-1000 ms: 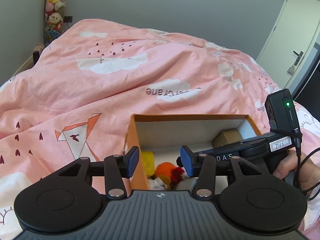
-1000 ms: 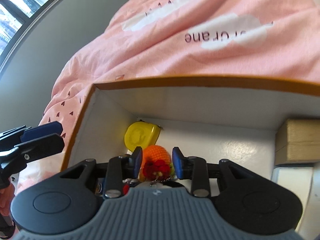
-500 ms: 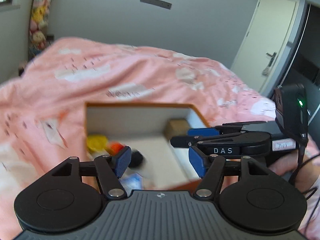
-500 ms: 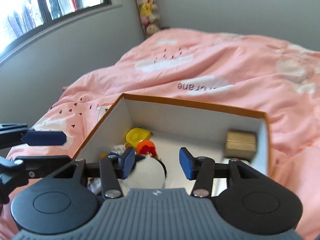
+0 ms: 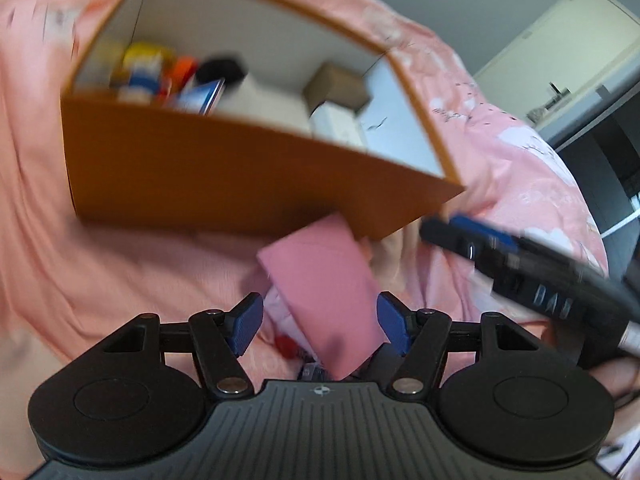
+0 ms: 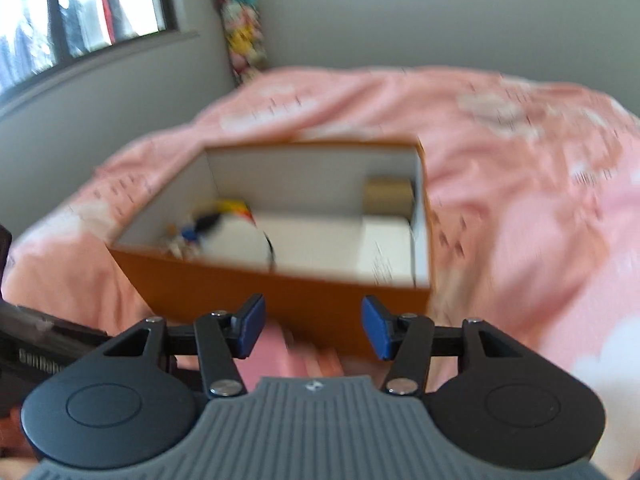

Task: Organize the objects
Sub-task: 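Withdraw both tools from the box toward the pink items beside it, then grasp the pink wallet edge with the left tool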

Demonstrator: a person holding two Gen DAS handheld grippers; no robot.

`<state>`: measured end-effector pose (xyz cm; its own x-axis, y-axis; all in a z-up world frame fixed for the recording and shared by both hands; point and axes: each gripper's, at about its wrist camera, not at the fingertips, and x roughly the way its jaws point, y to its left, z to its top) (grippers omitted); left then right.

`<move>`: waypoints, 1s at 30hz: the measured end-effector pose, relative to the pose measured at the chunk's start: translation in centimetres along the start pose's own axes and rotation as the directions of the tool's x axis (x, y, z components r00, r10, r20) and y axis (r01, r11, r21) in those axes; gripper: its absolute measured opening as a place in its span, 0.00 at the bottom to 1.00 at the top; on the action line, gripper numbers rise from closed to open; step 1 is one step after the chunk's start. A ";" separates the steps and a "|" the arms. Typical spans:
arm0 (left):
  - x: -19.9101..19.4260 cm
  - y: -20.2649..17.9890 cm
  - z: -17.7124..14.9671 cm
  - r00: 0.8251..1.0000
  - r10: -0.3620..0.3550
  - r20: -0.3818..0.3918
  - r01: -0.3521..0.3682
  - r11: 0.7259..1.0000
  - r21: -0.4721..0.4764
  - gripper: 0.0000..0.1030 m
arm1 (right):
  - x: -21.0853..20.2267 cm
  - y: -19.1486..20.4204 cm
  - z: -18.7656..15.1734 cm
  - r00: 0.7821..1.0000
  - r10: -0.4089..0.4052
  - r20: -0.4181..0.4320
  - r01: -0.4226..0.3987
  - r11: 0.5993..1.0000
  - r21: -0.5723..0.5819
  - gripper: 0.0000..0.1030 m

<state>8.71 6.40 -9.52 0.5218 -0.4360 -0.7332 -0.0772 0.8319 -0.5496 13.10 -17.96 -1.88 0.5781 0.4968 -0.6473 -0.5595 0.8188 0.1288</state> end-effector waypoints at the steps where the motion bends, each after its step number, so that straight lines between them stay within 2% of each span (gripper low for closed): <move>1: 0.5 0.4 -0.2 1.000 -0.011 -0.007 0.011 0.999 -0.031 0.73 | 0.4 -0.3 -0.7 0.999 -0.020 -0.033 0.020 1.000 0.008 0.52; 4: 1.9 1.2 -0.3 0.999 -0.031 -0.018 0.030 0.996 -0.088 0.73 | 1.5 -1.0 -2.3 0.992 -0.069 -0.103 0.072 0.997 0.024 0.41; 10: 3.6 0.5 -0.2 1.000 -0.007 -0.023 0.005 0.997 -0.081 0.73 | 2.9 -1.3 -3.6 0.983 -0.067 -0.168 0.075 0.997 0.037 0.41; 15: 3.6 0.2 -0.6 1.000 0.016 -0.018 -0.017 0.998 -0.062 0.61 | 3.7 -1.4 -4.0 0.976 -0.065 -0.206 0.075 0.996 0.043 0.41; 18: 3.1 0.2 -0.7 1.000 0.017 -0.011 -0.017 0.998 -0.052 0.45 | 4.0 -1.4 -4.2 0.972 -0.066 -0.223 0.078 0.996 0.047 0.41; 23: 1.8 -0.1 -1.0 1.000 0.014 0.020 -0.014 1.000 -0.018 0.30 | 3.9 -1.8 -4.4 0.969 -0.036 -0.245 0.062 0.993 0.097 0.41; 27: -0.1 0.2 -1.3 0.999 0.024 0.047 -0.024 1.000 -0.016 0.25 | 3.6 -2.6 -4.3 0.968 0.015 -0.250 0.030 0.984 0.176 0.43; 30: -1.7 0.7 -1.5 0.997 0.045 0.068 -0.043 0.999 -0.030 0.24 | 3.7 -2.9 -4.4 0.961 0.058 -0.269 0.006 0.972 0.234 0.49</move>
<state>6.51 7.25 -9.24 0.5746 -0.3734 -0.7283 -0.1255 0.8391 -0.5293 14.31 -19.78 -7.94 0.3636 0.4481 -0.8167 -0.4015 0.8665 0.2967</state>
